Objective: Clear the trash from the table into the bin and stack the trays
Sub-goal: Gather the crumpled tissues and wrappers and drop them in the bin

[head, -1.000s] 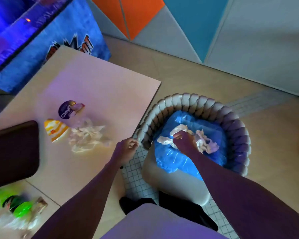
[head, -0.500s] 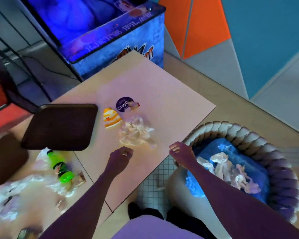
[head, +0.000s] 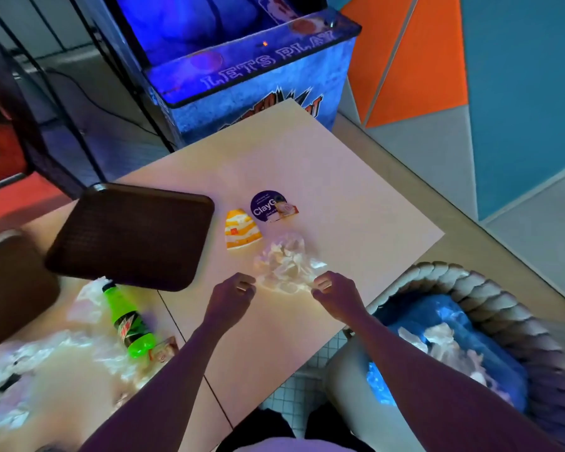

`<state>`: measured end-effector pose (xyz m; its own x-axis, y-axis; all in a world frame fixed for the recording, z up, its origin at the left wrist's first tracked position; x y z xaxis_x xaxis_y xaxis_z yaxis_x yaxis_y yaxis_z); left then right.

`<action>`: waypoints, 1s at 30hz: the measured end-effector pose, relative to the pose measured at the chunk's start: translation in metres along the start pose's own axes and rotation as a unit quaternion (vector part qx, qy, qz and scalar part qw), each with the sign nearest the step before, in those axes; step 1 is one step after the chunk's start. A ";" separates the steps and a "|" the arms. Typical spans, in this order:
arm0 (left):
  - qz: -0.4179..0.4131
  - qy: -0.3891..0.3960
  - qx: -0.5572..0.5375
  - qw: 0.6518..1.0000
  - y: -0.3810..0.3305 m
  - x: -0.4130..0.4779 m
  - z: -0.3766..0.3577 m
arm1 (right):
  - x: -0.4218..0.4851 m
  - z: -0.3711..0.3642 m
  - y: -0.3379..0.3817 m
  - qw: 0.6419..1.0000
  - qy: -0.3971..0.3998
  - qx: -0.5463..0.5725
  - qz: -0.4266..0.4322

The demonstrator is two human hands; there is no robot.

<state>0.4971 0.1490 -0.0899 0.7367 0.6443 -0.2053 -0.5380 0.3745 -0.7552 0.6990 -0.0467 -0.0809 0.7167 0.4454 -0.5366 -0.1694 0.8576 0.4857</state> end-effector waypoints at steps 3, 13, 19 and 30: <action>0.003 -0.005 -0.007 1.000 0.011 -0.001 0.004 | 0.010 -0.005 0.008 1.000 -0.015 -0.017 -0.007; 0.012 -0.018 -0.021 1.000 0.050 -0.038 0.011 | 0.037 -0.042 0.030 0.994 -0.027 -0.077 -0.072; 0.055 -0.033 -0.046 0.997 0.082 -0.072 0.011 | 0.028 -0.072 0.043 0.992 -0.045 -0.117 -0.032; 0.040 -0.042 -0.060 0.996 0.089 -0.078 0.038 | -0.019 -0.048 0.065 0.993 -0.082 -0.064 0.048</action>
<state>0.3766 0.1578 -0.1173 0.6535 0.7244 -0.2195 -0.5371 0.2395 -0.8088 0.6413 0.0128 -0.0723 0.7915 0.4886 -0.3671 -0.3205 0.8433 0.4314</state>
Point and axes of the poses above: each hand's wrist, its own x-axis towards the middle knuckle, its own z-axis out of the back of the hand, y = z × x, the point moved 8 cm from there along x, towards the middle knuckle, and after that the axes turned 12 degrees about -z, right-handed, at the moved point
